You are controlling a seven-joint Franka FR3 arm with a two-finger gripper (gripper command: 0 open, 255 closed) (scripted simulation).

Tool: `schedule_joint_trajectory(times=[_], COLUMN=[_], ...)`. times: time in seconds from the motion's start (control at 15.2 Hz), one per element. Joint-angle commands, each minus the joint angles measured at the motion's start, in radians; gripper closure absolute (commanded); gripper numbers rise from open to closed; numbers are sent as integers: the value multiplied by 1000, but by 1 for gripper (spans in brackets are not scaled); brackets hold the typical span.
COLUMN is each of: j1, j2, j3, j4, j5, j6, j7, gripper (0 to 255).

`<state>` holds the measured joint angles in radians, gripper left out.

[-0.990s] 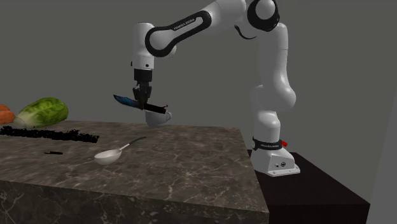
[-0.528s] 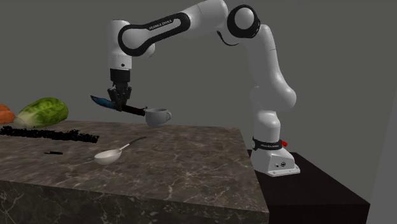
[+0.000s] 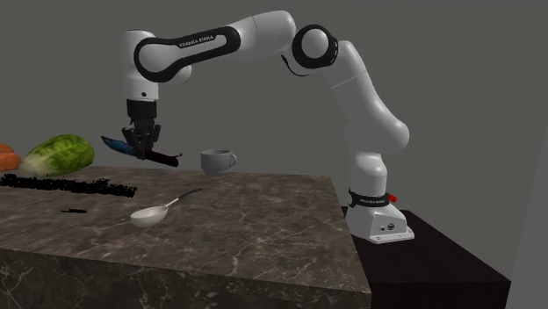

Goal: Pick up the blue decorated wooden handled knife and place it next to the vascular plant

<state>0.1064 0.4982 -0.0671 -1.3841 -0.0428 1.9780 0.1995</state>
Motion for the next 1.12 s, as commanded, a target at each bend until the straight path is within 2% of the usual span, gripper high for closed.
schedule_joint_trajectory(times=[0.0,1.06], j1=[0,0], j2=[5,72], j3=[0,1], j4=[-21,-137], j5=[0,-1], j6=[26,209], j7=[2,12], gripper=[255,255])
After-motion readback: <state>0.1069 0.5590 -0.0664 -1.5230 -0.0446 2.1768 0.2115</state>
